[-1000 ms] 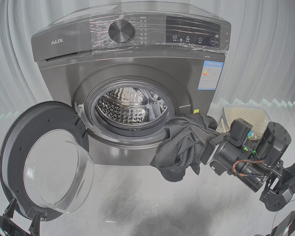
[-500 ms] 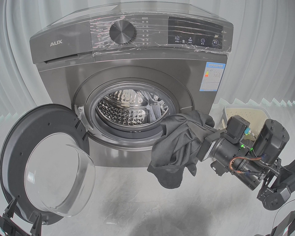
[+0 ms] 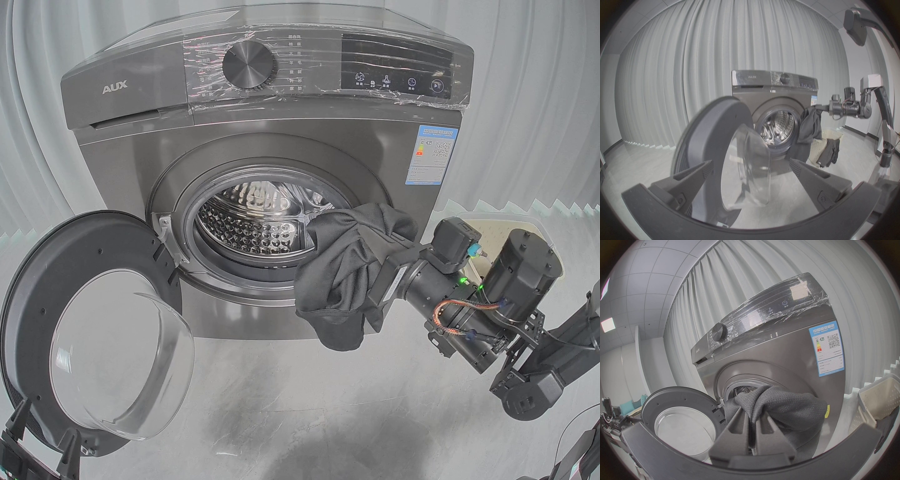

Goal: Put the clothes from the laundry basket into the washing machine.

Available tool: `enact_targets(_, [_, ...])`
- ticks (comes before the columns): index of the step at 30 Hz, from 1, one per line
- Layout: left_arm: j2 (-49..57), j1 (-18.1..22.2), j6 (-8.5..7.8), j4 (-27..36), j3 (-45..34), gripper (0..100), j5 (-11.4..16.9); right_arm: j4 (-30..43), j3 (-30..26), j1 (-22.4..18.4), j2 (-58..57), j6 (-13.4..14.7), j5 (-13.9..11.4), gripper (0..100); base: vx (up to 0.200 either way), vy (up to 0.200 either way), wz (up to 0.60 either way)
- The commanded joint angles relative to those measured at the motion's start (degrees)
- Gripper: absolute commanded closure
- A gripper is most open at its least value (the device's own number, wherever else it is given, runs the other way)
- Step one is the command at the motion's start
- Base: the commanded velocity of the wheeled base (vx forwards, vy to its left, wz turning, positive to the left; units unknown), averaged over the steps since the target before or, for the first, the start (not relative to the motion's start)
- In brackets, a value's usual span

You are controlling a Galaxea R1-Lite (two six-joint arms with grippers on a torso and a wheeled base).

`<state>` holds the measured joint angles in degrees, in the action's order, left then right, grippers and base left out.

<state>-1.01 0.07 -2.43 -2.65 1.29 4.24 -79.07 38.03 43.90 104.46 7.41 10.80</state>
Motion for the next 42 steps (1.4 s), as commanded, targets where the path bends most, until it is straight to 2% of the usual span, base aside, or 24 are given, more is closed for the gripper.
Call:
enact_targets(1, [-8.13,0.54,2.87,-4.12,20.59,0,2.0,-2.85,3.98,1.45,4.7,-0.2,-1.13,100,0.0,0.0,0.0])
enact_targets(2, [-9.45,0.28,2.78,-2.89,21.82,0,2.7,-2.76,4.5,1.54,4.96,-0.29,-1.22,100,0.0,0.0,0.0])
enact_targets(4, [-16.39,-0.95,2.69,1.77,23.58,0,8.5,-2.76,7.49,1.98,6.9,-0.56,-2.01,100,0.0,0.0,0.0])
enact_targets(6, [-22.81,-1.48,2.6,1.77,22.17,0,14.48,-2.93,8.9,1.98,8.48,-0.64,-2.98,100,0.0,0.0,0.0])
enact_targets(7, [-26.5,-1.66,2.25,1.24,21.47,0,17.47,-3.2,9.43,1.98,9.27,-0.38,-4.82,100,0.0,0.0,0.0])
enact_targets(10, [-36.08,-3.06,1.55,-3.07,20.24,0,25.11,-3.99,10.22,1.72,11.11,0.06,-8.78,100,0.0,0.0,0.0])
enact_targets(11, [-37.13,-3.24,1.55,-3.68,20.15,0,25.82,-3.99,10.31,1.8,11.2,0.06,-8.78,100,0.0,0.0,0.0])
enact_targets(12, [-41.35,-4.38,1.37,-6.32,19.71,0,28.1,-3.9,10.83,1.89,11.29,0.06,-8.69,100,0.0,0.0,0.0])
enact_targets(13, [-47.42,-6.49,1.37,-10.89,19.71,0,29.07,-3.72,11.8,1.89,11.38,0.06,-8.43,100,0.0,0.0,0.0])
enact_targets(15, [-52.16,-9.21,1.55,-14.84,19.63,0,28.98,-3.72,12.15,1.72,11.47,0.06,-7.81,100,0.0,0.0,0.0])
enact_targets(16, [-56.82,-12.11,1.72,-18.71,19.63,0,28.89,-3.81,12.33,1.54,11.73,0.06,-7.2,100,0.0,0.0,0.0])
enact_targets(18, [-59.9,-13.61,1.72,-21.26,19.63,0,28.72,-3.9,12.41,1.45,12.08,0.06,-6.93,100,0.0,0.0,0.0])
enact_targets(20, [-67.19,-15.81,1.55,-26.62,19.63,0,26.78,-3.9,12.41,1.28,12.43,-0.03,-6.76,100,0.0,0.0,0.0])
enact_targets(21, [-67.19,-15.81,1.55,-26.62,19.63,0,26.78,-3.9,12.41,1.28,12.43,-0.03,-6.76,100,0.0,0.0,0.0])
enact_targets(22, [-72.64,-18.44,1.63,-30.14,20.33,0,24.76,-3.72,12.5,1.28,12.43,-0.2,-6.14,100,0.0,0.0,0.0])
enact_targets(23, [-75.01,-19.23,1.63,-31.54,20.77,0,23.88,-3.55,12.5,1.19,12.35,-0.2,-5.88,100,0.0,0.0,0.0])
enact_targets(30, [-89.95,-22.57,1.99,-43.67,25.69,0,18.79,-3.29,12.94,1.28,12.43,-0.38,-5.7,100,0.0,0.0,0.0])
enact_targets(33, [-93.56,-23.45,2.16,-45.87,27.54,0,17.03,-3.29,12.94,1.28,12.43,-0.47,-5.62,100,0.0,0.0,0.0])
enact_targets(42, [-102.79,-25.03,2.43,-46.49,31.4,0,17.55,-3.72,12.94,1.28,12.43,-0.47,-5.62,100,0.0,0.0,0.0])
